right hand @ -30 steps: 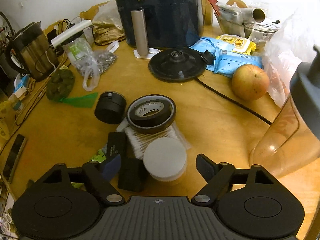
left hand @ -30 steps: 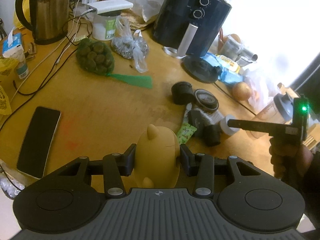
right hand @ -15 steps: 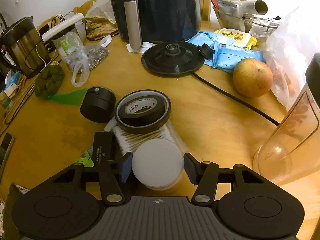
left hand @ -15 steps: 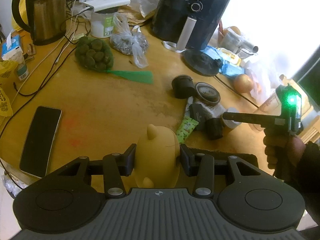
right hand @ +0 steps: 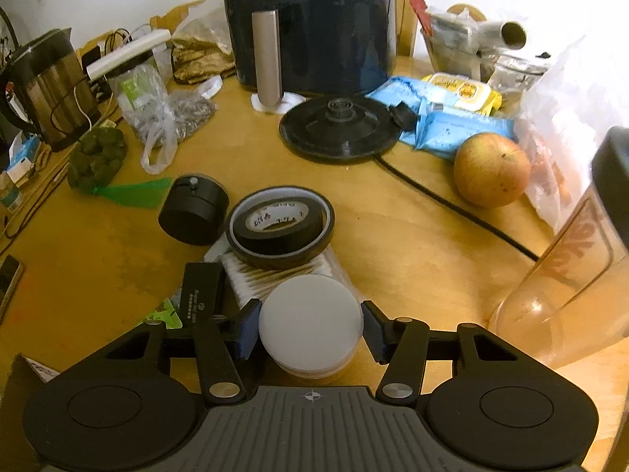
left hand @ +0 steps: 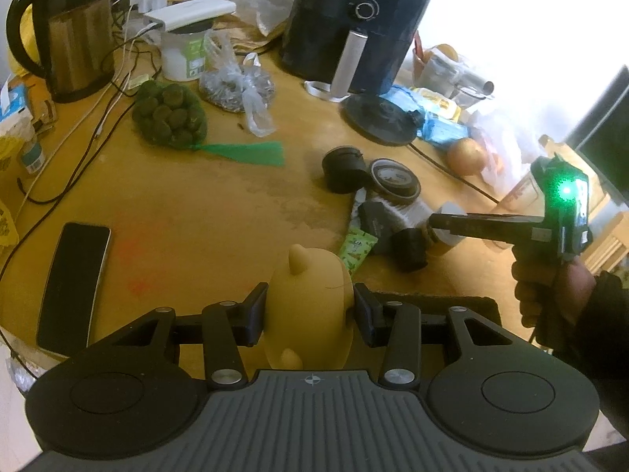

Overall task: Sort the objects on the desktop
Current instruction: 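Carry the pig figure and the white-lidded jar toward the cardboard box with both grippers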

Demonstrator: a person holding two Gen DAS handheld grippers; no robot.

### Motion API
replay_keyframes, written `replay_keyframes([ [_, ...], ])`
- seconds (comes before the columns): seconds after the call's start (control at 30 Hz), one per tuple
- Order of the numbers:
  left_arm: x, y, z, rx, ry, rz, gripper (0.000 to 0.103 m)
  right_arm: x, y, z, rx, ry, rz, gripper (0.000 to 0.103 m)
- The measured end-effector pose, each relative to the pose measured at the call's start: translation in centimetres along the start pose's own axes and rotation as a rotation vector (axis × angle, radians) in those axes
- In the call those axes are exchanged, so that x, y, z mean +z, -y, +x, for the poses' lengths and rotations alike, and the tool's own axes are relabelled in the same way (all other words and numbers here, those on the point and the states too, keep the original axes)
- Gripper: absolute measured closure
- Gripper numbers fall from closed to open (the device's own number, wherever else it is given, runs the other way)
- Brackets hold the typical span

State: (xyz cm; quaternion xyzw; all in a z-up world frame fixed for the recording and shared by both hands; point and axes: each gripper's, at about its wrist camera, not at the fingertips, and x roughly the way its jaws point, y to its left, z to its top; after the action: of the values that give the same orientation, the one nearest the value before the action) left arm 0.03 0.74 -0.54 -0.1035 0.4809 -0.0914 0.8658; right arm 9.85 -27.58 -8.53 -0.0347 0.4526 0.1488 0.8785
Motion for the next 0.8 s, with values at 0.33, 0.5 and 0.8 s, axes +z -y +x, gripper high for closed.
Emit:
replay_keyframes([
  [0.33, 0.1, 0.4, 0.0, -0.003, 0.001, 0.019, 0.059, 0.0, 0.9, -4.5, 0.027, 0.063, 0.043, 0.046],
  [0.5, 0.1, 0.6, 0.1, -0.008, -0.001, 0.027, 0.059, -0.4, 1.6, -7.0, 0.047, 0.083, 0.074, 0.046],
  [0.8, 0.0, 0.9, 0.3, -0.015, 0.002, 0.029, 0.059, -2.9, 1.4, -7.9, 0.098, 0.023, 0.118, 0.046],
])
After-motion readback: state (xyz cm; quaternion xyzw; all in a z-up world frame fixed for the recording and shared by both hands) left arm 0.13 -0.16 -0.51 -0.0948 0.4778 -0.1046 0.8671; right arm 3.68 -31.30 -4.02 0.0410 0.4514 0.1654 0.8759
